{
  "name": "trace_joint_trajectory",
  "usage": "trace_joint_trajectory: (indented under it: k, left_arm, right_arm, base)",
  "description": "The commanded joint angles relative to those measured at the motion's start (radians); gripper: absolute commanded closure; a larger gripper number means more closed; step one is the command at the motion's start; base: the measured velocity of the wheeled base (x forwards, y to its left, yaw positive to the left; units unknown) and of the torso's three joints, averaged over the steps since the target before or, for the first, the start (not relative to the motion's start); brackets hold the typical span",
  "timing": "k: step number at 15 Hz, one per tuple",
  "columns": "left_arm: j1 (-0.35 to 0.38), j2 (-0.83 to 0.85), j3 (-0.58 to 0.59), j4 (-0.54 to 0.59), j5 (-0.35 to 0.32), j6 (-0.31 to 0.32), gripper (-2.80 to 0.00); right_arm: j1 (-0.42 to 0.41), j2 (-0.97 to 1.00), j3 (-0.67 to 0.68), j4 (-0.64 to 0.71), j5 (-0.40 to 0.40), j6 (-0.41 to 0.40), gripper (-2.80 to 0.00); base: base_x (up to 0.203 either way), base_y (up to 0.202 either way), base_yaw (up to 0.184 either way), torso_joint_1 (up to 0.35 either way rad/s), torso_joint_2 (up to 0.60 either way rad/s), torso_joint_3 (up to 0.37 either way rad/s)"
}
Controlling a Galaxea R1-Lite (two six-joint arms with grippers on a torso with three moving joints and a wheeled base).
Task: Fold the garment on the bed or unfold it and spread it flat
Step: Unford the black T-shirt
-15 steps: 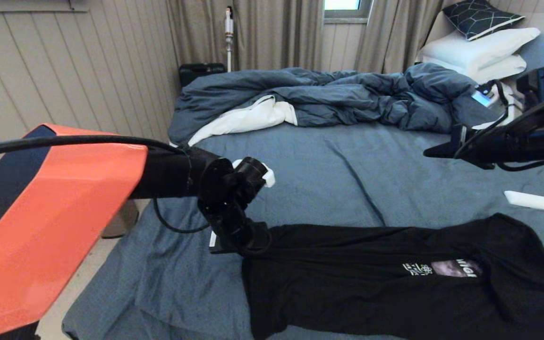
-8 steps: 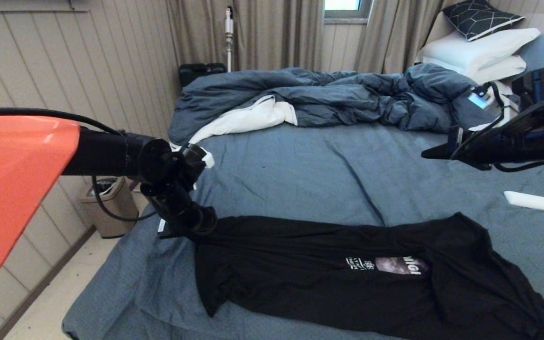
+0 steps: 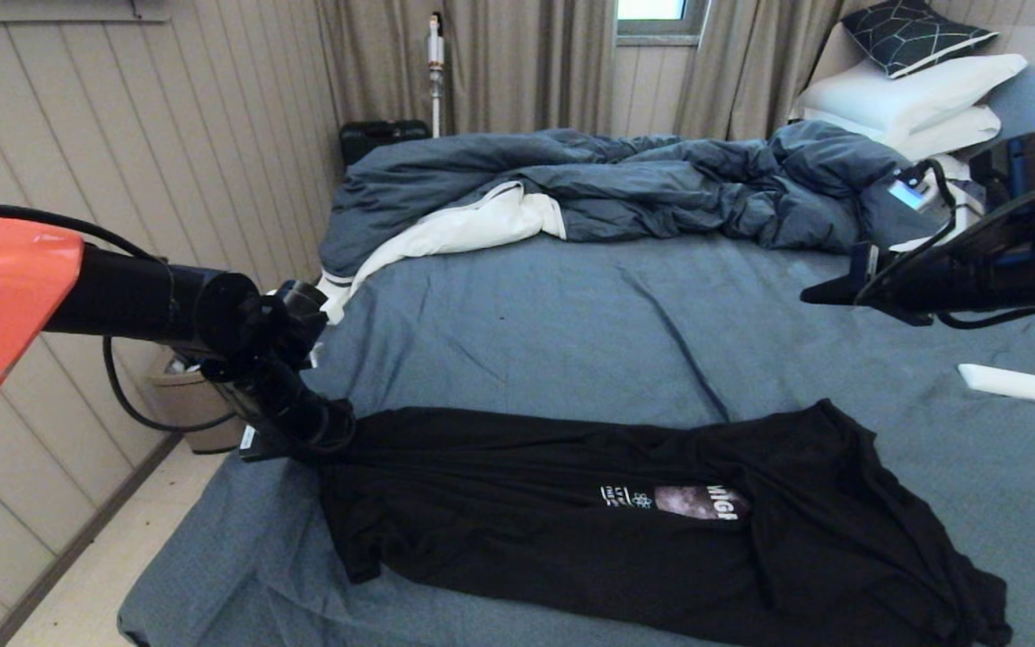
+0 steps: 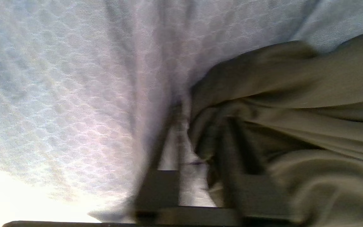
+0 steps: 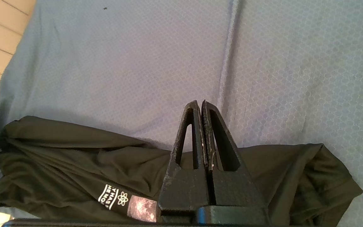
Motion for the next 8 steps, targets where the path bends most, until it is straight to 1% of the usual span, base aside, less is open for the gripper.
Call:
trace_joint_trajectory:
  k: [1,3,8]
  left_arm:
    - [0.000,-0.009,0.008,0.003,0.000,0.011,-2.80]
    - [0.000,-0.022,-0.004,0.003,-0.005,0.015,-2.80]
    - [-0.022,-0.166,-0.010,-0.001,-0.010,0.018,-2.80]
  right_arm:
    - [-0.001,0.006,-0.001,0.001,0.003,0.001,0.00]
    - [-0.001,0.006,-0.001,0.000,0.003,0.001,0.00]
    - [-0.001,0.006,-0.001,0.001,0.003,0.001,0.00]
  base:
    - [0.000,0.000,0.000,0.000,0.00,0.000]
    - [0.000,0.000,0.000,0.000,0.00,0.000]
    - [0.000,0.000,0.000,0.000,0.00,0.000]
